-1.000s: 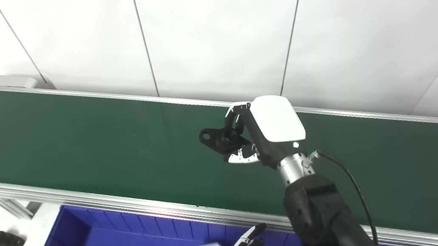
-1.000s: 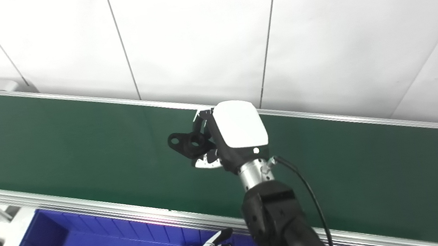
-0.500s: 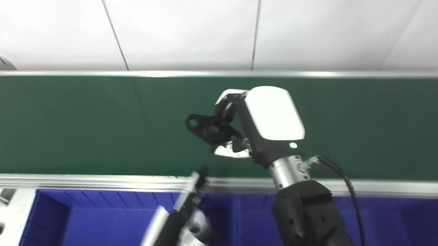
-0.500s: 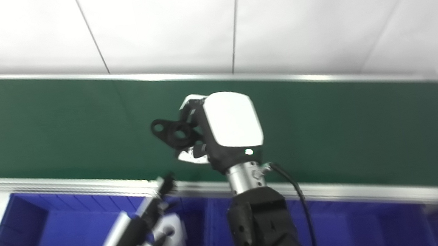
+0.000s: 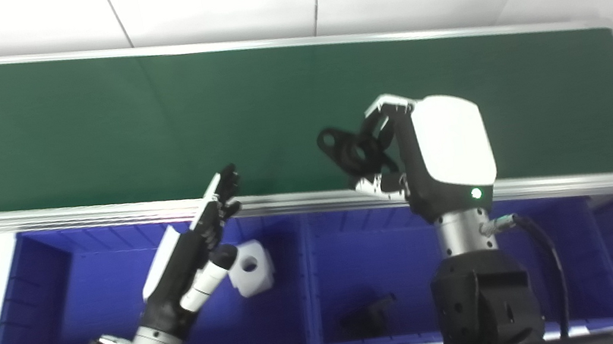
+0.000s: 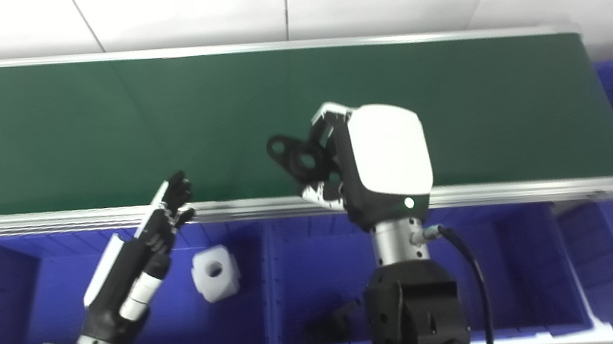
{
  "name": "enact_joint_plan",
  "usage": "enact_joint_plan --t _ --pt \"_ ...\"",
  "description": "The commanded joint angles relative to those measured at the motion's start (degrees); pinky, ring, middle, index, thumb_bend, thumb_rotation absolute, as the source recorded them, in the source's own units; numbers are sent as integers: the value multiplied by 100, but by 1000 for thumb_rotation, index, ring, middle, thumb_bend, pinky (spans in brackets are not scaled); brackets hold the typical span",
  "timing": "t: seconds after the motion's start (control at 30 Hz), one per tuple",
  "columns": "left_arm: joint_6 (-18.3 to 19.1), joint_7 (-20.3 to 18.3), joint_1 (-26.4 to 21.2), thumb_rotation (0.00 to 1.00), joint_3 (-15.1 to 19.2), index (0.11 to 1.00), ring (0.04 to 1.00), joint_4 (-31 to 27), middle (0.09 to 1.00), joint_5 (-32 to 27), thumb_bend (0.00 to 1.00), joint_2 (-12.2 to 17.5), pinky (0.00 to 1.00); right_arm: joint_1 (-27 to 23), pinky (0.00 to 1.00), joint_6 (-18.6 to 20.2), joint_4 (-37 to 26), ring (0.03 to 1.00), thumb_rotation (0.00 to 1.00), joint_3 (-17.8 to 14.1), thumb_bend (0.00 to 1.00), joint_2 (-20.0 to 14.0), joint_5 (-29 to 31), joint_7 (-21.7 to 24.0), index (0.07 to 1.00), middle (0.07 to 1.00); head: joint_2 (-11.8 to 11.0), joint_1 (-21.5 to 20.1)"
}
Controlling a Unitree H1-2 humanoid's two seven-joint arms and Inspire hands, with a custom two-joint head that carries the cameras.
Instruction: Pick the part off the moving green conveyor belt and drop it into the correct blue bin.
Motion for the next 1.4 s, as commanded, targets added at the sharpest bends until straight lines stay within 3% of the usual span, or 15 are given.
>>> enact_joint_plan --t 0.0,0.23,0.47,0.63,0.67,0.7,0.83,1.0,1.07,1.1,1.37 --pt "3 -52 -29 926 49 1000 997 -204 1000 -50 758 75 956 114 195 -284 -207 270 0 24 519 293 -12 -59 521 398 3 -10" --pt "61 -83 -54 929 94 1000 987 -191 1000 5 767 58 937 919 214 -352 212 290 0 4 520 266 112 -387 518 396 -12 -11" --pt "58 -77 -42 932 35 1000 990 -169 1000 41 767 -6 937 917 225 -244 922 306 0 -332 521 210 505 -551 519 399 -88 151" --pt "64 -51 -1 934 -4 1000 989 -190 1000 64 765 -50 938 900 305 -89 1007 406 8 -414 524 239 92 2 530 435 -109 241" --pt "67 -49 6 935 -10 1000 989 -194 1000 69 767 -51 939 903 373 -89 1012 471 94 -428 523 244 12 98 509 532 -109 241" --pt "67 -48 20 932 -12 1000 992 -199 1000 46 772 -57 944 904 440 -77 1031 530 219 -454 711 254 -148 322 592 608 -120 256" --pt "26 -42 51 925 -23 1000 996 -204 1000 -12 768 -80 950 910 546 -112 1020 622 373 -537 916 349 -698 1084 704 696 -123 284" --pt "10 -50 65 922 -28 1000 997 -208 1000 -34 770 -88 952 900 829 -192 970 815 507 -611 996 469 -986 1590 797 834 -123 284" --pt "2 -52 70 922 -30 1000 997 -198 1000 -34 771 -88 952 889 867 -234 983 841 547 -605 1000 462 -1041 1625 810 852 -171 354" --pt "-5 -52 71 922 -31 1000 996 -189 1000 -33 774 -87 951 885 897 -249 996 863 613 -597 1000 453 -1055 1614 824 872 -171 354" --pt "-126 -23 116 920 -60 1000 990 -80 1000 21 778 -125 945 965 866 -281 1007 856 731 -563 1000 387 -739 1311 841 875 -332 599"
